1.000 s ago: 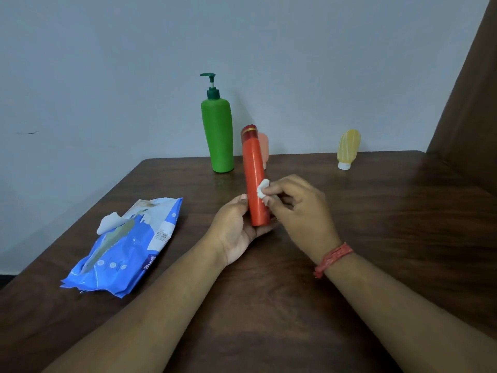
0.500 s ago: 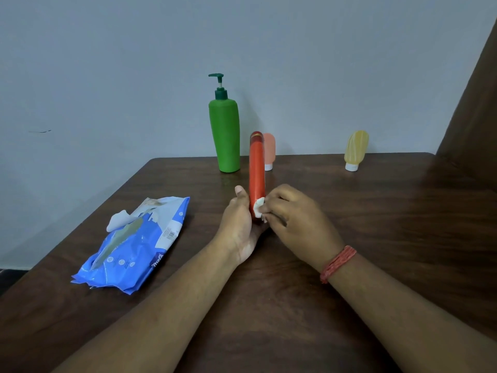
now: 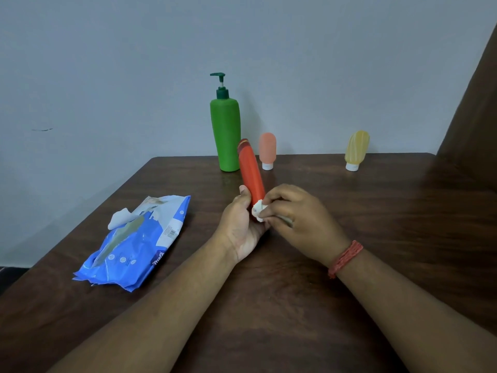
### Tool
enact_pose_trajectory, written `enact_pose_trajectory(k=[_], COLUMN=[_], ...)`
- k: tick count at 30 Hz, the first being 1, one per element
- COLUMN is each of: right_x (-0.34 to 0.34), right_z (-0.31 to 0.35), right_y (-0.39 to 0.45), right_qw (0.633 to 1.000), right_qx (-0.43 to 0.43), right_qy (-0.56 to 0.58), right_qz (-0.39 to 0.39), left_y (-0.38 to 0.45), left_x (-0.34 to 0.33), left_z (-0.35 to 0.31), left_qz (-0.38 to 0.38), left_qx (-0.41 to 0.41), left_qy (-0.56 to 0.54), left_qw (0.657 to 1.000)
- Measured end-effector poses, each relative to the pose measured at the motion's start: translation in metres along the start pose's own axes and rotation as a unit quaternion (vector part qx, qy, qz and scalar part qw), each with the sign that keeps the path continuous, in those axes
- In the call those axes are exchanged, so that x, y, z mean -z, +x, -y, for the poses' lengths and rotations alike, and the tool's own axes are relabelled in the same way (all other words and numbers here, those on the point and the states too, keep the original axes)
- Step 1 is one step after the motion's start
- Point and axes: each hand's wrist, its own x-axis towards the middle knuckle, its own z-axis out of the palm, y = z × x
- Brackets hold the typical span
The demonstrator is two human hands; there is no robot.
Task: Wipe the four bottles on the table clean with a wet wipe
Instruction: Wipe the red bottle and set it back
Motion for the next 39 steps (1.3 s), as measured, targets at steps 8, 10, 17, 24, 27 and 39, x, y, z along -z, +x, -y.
enact_pose_trajectory(k=[8, 10, 17, 24, 27, 39], right_x=[-0.006, -0.009, -0.006, -0.003, -0.001, 0.008], right_z=[0.007, 0.010, 0.009, 0.004, 0.004, 0.003], right_y=[0.002, 0.003, 0.002, 0.000, 0.000, 0.004], right_qw=[0.993, 0.996, 0.998, 0.998, 0.997, 0.983], right_qx=[-0.053, -0.025, 0.027, -0.013, 0.006, 0.015], right_qy=[0.070, 0.055, 0.014, -0.010, -0.050, -0.143], right_qz=[-0.079, -0.070, -0.050, -0.053, -0.058, -0.114], left_y=[-0.003, -0.004, -0.004, 0.001, 0.002, -0.006], left_x=[0.000, 0.000, 0.000, 0.002, 0.002, -0.006], left_z=[0.000, 0.000, 0.000, -0.001, -0.006, -0.014], left_qz=[0.059, 0.087, 0.101, 0.047, 0.023, 0.070], left_qx=[0.019, 0.017, -0.021, -0.039, -0.049, -0.043], left_qy=[-0.002, 0.014, 0.032, -0.015, -0.050, -0.156], left_qw=[0.998, 0.996, 0.994, 0.998, 0.997, 0.984])
